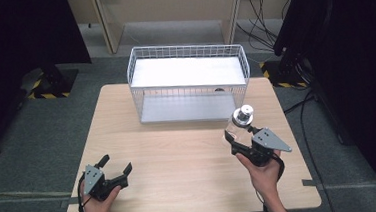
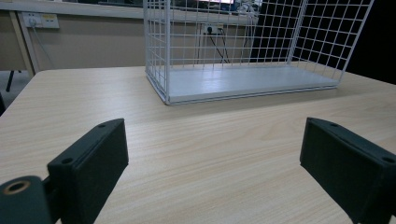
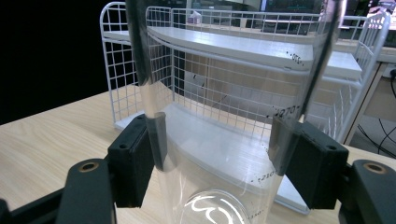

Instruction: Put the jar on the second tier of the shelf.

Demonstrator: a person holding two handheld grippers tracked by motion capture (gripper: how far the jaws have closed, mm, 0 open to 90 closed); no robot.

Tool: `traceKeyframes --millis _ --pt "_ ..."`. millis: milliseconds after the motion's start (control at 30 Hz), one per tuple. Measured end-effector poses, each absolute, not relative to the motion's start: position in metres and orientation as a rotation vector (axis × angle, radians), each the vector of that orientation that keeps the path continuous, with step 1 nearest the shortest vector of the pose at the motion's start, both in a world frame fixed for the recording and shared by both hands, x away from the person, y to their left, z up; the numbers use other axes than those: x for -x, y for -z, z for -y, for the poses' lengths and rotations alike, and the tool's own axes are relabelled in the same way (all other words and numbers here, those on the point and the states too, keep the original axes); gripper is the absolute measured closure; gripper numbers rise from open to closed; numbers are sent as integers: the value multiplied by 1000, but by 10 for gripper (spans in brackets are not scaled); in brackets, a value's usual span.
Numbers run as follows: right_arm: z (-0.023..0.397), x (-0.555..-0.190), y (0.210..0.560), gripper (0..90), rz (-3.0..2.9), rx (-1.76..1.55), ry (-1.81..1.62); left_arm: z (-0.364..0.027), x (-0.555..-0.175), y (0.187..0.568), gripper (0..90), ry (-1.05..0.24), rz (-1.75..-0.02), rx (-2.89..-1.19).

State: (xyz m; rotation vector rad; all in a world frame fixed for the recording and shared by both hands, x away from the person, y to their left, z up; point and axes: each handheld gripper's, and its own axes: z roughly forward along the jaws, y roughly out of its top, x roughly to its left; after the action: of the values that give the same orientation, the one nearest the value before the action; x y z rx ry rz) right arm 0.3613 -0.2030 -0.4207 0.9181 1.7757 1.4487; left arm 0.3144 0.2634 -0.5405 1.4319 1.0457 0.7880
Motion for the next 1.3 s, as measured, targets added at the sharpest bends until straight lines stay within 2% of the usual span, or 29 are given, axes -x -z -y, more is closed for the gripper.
traceKeyframes --millis 1300 --pt "159 -410 373 321 -1775 -863 -1480 -263 -314 540 72 -790 -1042 -1434"
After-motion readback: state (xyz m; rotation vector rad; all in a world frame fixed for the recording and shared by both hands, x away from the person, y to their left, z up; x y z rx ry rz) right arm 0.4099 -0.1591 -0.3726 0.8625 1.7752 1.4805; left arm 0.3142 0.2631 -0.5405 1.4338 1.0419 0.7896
